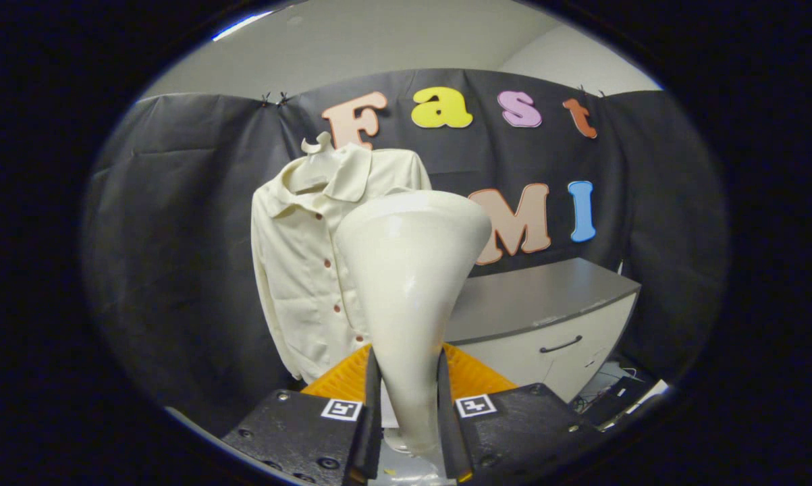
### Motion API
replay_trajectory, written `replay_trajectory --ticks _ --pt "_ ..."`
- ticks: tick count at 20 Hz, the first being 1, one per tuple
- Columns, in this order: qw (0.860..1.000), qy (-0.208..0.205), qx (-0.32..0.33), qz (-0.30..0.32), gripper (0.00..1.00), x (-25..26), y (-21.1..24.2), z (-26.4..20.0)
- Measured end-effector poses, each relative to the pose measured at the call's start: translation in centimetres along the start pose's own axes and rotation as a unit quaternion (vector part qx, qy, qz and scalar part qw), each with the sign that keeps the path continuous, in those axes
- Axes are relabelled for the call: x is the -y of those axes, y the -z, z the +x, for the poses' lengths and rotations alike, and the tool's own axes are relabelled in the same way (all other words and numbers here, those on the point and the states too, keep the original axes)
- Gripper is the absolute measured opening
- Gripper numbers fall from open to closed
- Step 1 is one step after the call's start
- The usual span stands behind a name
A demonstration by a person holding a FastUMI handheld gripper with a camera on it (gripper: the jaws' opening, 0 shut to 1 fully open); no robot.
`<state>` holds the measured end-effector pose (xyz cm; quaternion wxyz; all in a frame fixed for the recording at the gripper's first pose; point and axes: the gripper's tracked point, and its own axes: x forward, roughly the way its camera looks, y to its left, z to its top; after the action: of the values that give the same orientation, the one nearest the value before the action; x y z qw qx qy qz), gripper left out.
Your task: Iron the clothes twice with a garment steamer, once on the left side and once on the right side.
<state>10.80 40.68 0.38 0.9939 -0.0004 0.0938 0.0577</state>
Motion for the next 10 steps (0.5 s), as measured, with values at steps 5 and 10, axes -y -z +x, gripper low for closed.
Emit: replay_trajectory --ticks 5,10 --pt "1.0 0.006 0.02 0.014 0.36 1.9 -0.1 -3.7" --pt "1.0 -0.017 0.009 -0.005 0.36 3.9 2.3 -6.5"
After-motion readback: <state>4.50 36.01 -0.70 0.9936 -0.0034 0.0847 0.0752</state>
